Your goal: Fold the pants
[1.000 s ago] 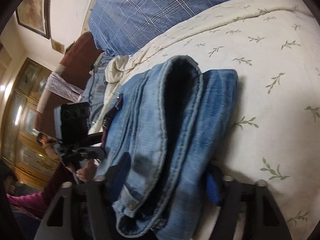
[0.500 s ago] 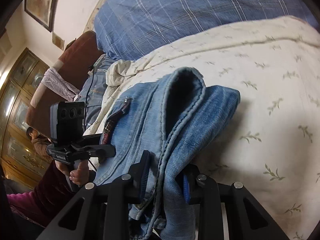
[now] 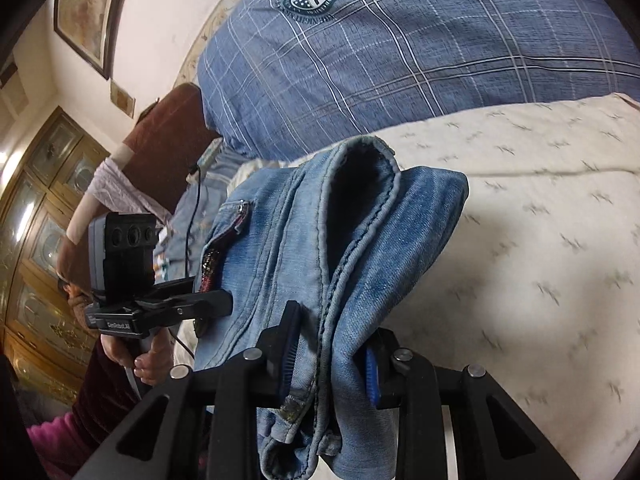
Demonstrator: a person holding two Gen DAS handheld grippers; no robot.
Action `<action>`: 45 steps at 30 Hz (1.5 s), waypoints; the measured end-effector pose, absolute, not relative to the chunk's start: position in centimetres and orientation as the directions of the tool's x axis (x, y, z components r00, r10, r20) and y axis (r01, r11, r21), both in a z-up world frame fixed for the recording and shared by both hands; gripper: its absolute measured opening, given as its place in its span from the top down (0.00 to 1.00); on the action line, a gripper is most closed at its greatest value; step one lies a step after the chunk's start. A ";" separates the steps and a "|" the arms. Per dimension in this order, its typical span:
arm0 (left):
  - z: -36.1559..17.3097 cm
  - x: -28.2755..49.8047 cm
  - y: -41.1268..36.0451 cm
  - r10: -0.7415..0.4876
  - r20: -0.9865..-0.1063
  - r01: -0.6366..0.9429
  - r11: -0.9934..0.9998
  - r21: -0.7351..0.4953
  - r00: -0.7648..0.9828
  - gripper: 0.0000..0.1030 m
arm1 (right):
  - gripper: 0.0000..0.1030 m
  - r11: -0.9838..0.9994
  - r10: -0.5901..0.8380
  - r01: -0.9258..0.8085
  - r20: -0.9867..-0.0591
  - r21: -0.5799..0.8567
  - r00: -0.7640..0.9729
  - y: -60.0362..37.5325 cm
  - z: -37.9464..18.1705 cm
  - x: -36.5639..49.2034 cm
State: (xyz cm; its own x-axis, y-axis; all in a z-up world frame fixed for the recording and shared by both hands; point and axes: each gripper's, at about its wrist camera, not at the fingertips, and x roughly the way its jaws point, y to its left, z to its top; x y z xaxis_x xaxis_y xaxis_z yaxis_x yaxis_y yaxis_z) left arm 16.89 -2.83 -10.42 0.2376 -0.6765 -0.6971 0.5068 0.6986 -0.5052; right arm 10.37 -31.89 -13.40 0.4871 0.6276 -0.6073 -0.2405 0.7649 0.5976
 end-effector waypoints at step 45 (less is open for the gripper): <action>-12.3 17.3 1.0 -0.254 -0.758 0.217 0.964 -0.151 0.600 0.16 | 0.61 0.943 0.331 -0.219 -0.658 0.249 0.676 -26.1 -15.9 13.0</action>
